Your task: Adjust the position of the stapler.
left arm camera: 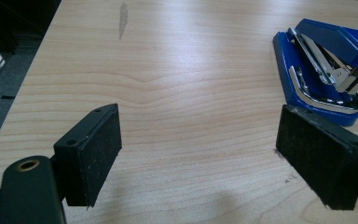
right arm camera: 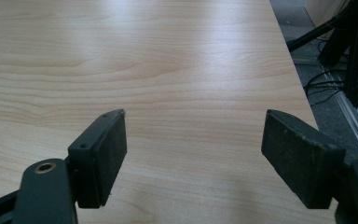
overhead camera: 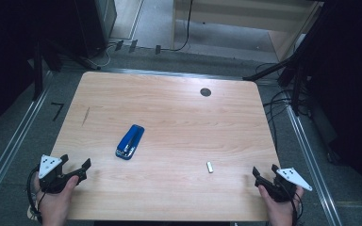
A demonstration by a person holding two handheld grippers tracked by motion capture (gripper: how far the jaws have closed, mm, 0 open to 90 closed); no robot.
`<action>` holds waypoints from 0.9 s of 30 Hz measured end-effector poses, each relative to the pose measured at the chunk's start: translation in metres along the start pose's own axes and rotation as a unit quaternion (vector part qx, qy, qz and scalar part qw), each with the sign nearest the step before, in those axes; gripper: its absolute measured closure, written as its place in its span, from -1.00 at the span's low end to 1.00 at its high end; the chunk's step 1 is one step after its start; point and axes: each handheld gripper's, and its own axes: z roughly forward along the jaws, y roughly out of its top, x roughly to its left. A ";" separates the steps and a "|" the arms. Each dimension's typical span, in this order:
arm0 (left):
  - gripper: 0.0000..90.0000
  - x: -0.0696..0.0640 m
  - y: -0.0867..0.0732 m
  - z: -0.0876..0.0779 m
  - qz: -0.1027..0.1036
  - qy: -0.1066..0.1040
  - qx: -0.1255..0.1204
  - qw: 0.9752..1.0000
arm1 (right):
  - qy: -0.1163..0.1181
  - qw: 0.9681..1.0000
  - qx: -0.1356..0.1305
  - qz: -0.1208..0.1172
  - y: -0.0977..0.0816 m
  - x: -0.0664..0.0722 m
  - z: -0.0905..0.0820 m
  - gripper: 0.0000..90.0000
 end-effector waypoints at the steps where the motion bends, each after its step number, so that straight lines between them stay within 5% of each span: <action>1: -0.68 0.000 0.000 0.000 0.000 0.000 0.000 1.000 | 0.000 1.000 0.000 -0.003 0.000 0.001 0.000 -0.49; 4: -0.63 0.000 0.000 -0.001 0.000 0.001 0.000 1.000 | 0.000 1.000 -0.001 -0.007 0.000 0.002 0.000 -0.49; 16: 0.34 -0.003 0.001 -0.002 0.015 -0.001 -0.004 1.000 | 0.002 1.000 -0.010 -0.018 -0.001 0.003 -0.001 -0.19; 20: 0.71 -0.008 0.004 0.002 0.020 -0.024 -0.008 0.999 | 0.004 1.000 -0.015 -0.015 0.000 0.006 -0.001 -0.12; 22: 0.80 -0.013 0.007 0.005 0.012 -0.060 -0.010 0.998 | 0.003 1.000 -0.018 -0.018 0.000 0.008 -0.001 -0.10; 27: 1.00 -0.025 0.011 0.013 0.026 -0.072 0.012 0.997 | 0.011 1.000 -0.019 -0.014 0.001 0.015 -0.003 -0.10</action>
